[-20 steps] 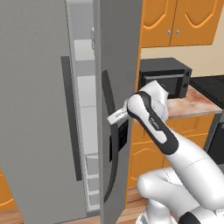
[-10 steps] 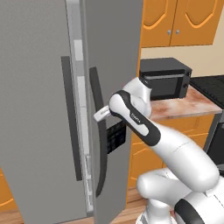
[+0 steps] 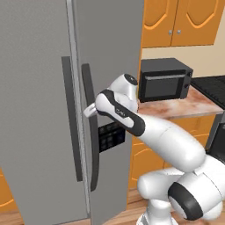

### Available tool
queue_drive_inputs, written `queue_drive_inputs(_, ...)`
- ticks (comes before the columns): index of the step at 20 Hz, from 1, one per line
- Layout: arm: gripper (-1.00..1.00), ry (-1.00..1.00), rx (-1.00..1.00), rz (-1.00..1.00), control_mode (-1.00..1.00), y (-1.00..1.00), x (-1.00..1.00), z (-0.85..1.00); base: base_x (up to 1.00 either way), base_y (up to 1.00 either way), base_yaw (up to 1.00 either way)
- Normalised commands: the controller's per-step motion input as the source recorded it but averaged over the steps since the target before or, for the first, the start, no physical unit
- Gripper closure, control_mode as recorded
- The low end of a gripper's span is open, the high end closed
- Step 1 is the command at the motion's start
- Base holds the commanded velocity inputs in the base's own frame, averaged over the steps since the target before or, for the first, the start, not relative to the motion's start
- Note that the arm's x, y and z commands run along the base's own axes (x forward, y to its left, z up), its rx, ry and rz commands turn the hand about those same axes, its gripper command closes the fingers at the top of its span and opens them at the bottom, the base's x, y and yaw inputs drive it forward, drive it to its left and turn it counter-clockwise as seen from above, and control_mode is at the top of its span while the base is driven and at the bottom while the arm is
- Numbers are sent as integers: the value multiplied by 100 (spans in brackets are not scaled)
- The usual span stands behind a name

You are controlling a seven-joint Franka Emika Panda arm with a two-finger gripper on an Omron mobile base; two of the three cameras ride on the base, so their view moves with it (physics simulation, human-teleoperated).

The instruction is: Take the bottled waters from the counter and place them in the freezer to freeze. Close the freezer door after placing the bottles.

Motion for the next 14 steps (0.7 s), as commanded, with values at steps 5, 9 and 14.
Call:
queue_drive_inputs(5,-100,-7,-5,-2,-100,0,59,0,0,0,0)
queue_drive_inputs(9,-100,-1,-3,-2,-100,0,58,0,0,0,0)
queue_drive_inputs(14,-100,0,-3,-1,-100,0,57,0,0,0,0)
